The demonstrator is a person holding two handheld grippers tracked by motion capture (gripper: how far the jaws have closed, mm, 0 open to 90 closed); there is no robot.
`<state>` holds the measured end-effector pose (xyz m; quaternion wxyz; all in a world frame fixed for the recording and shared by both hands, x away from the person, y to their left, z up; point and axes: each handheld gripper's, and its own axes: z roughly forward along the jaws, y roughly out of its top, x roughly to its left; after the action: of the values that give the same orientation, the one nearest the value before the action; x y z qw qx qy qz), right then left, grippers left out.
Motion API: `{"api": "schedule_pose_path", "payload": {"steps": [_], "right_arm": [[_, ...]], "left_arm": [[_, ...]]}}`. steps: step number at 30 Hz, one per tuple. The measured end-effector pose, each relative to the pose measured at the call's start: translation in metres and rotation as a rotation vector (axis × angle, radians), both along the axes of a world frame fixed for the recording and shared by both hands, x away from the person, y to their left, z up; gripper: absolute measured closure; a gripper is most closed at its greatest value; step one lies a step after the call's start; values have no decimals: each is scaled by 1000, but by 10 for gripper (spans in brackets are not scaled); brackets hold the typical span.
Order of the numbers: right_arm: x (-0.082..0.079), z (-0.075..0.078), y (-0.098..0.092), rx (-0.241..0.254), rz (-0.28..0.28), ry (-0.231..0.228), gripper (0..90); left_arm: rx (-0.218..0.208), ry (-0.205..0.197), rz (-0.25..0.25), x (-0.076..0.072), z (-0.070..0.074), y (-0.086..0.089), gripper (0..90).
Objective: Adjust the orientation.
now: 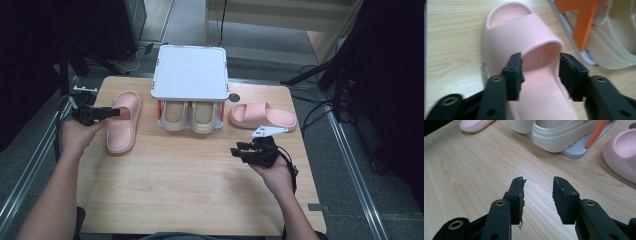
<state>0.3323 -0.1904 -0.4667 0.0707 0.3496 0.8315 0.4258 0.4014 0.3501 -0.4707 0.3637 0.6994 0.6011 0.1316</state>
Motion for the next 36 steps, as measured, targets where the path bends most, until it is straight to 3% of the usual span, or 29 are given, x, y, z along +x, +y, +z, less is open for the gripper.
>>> {"api": "schedule_pose_path", "payload": {"steps": [3,5,9,13,21,27,34,36], "right_arm": [[2,-1,3,-1,10,1,617],[3,-1,4,-2,14,4,617],[3,-2,5,-8,17,8,617],[2,-2,4,-8,15,7,617],[-1,-3,0,-9,-2,9,617],[-5,-3,-5,-9,-20,8,617],[-8,-2,-9,-4,-36,9,616],[-8,-2,-10,-4,-35,8,617]], "left_arm": [[16,-1,11,1,-8,6,457],[13,18,13,3,-12,9,449],[48,30,21,6,-21,13,443],[46,40,40,13,-30,17,445],[27,22,53,24,-38,18,515],[75,20,63,29,-39,12,548],[128,3,107,29,-35,11,742],[118,7,121,30,-35,12,798]]}}
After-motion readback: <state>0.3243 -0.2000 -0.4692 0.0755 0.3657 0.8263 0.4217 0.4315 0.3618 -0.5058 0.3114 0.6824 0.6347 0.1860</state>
